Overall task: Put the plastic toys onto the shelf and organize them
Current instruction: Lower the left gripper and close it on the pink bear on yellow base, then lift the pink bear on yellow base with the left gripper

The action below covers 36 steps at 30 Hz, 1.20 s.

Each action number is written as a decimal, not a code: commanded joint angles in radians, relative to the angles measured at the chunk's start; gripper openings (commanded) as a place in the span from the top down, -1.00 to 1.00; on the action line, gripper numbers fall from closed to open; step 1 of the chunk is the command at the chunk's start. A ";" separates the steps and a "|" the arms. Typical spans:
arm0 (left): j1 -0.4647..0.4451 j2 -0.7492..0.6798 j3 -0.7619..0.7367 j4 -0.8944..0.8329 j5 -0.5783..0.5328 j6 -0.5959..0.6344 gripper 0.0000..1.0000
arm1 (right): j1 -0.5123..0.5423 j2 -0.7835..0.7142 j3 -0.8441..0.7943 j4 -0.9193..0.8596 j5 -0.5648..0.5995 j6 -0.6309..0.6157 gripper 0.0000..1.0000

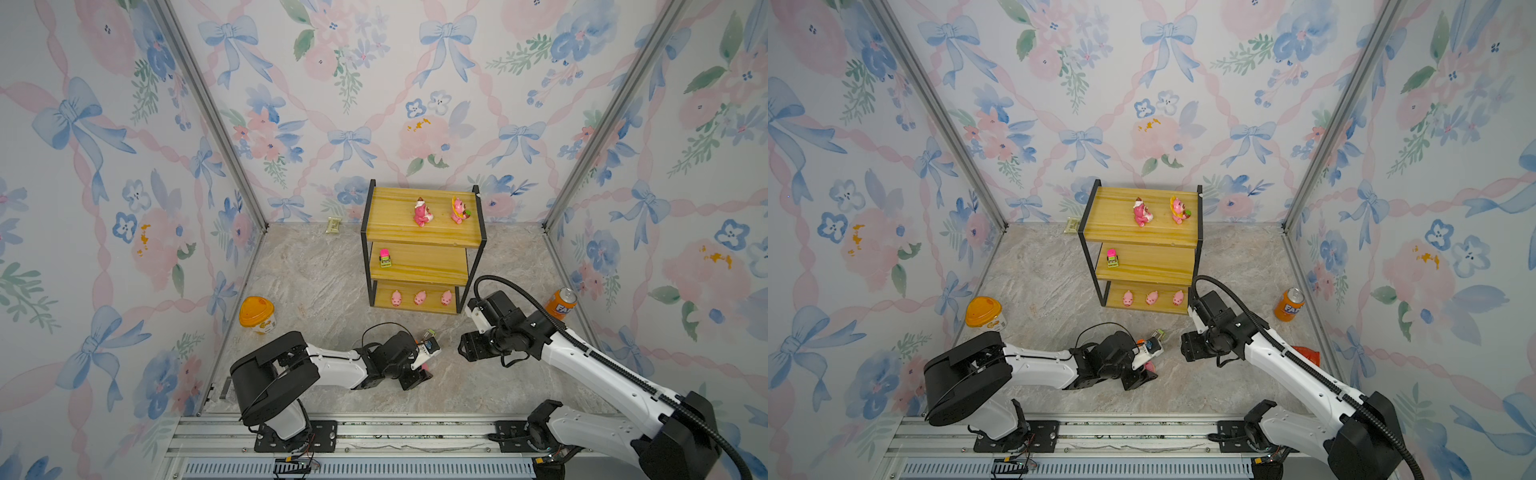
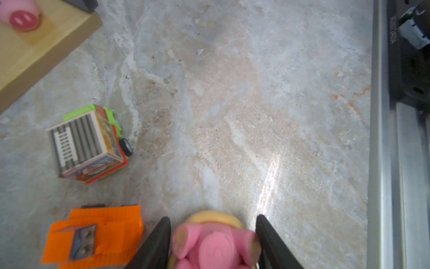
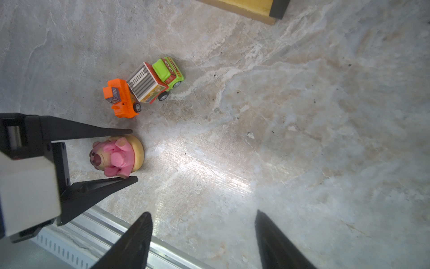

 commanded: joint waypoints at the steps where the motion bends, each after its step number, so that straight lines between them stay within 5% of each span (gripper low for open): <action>1: 0.009 0.030 -0.006 -0.038 -0.018 -0.013 0.13 | -0.009 -0.018 -0.009 -0.030 0.005 0.011 -0.44; 10: 0.009 -0.024 -0.017 -0.044 -0.042 -0.019 0.35 | -0.011 -0.022 -0.006 -0.032 0.010 0.010 -0.44; 24: 0.003 -0.165 0.107 -0.277 -0.082 -0.005 0.42 | -0.027 -0.028 0.010 -0.047 0.012 0.006 -0.43; 36: 0.003 -0.173 0.076 -0.286 -0.109 -0.036 0.47 | -0.033 -0.021 0.004 -0.041 0.003 0.012 -0.43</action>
